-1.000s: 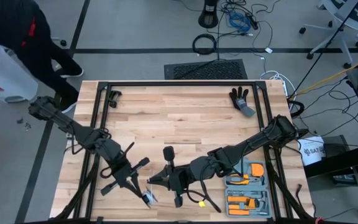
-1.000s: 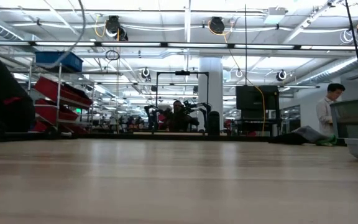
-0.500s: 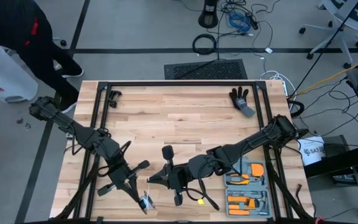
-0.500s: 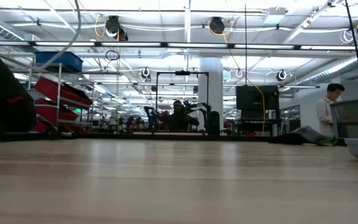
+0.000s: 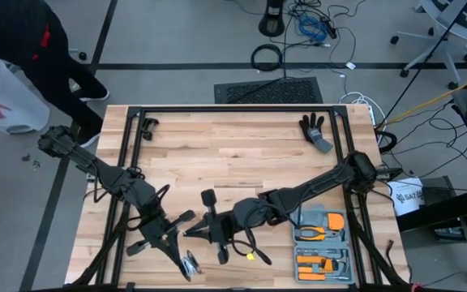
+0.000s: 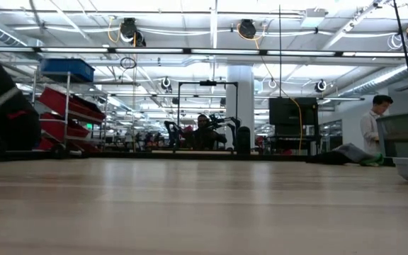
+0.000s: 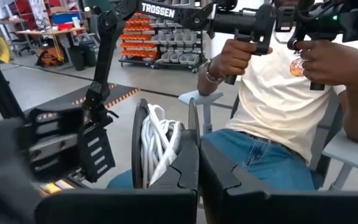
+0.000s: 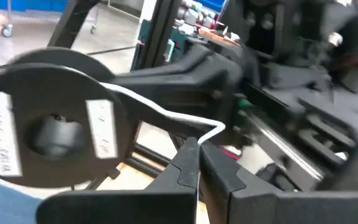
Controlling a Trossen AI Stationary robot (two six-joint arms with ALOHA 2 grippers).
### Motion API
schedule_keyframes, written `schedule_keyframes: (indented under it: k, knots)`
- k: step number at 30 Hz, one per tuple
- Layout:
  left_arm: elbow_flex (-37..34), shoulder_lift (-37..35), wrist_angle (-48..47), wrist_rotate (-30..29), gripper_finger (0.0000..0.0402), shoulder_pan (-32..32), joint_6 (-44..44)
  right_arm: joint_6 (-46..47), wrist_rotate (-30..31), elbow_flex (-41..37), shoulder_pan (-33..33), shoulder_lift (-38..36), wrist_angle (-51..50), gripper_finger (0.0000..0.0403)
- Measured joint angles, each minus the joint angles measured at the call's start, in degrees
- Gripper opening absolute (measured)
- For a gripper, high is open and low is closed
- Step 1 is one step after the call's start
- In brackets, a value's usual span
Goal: Coil cords
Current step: Coil the white cable wire onto the spool
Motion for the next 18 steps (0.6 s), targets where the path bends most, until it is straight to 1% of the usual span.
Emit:
schedule_keyframes:
  k: [6,10,12,15,18]
  knots:
    - [0.0,0.0,0.1,1.2,0.0002,-0.1,0.2,1.5,-0.3,0.0,-0.3,0.2,-0.3,0.0]
    - [0.1,-0.2,2.1,1.1,0.0002,-0.1,-0.1,2.9,-0.3,0.0,-0.2,0.2,-2.2,0.0]
    - [0.6,-0.7,0.8,1.1,0.0002,-0.1,-0.3,3.7,-0.3,0.0,-0.1,0.2,-3.5,0.0]
    - [1.9,-1.9,-1.2,1.1,0.0002,-0.2,-2.9,5.1,-0.2,0.0,0.2,0.2,-5.5,0.0]
    - [2.6,-3.2,-2.2,1.0,0.0002,-0.7,-3.1,6.0,-0.3,0.0,0.6,0.2,-7.5,0.0]
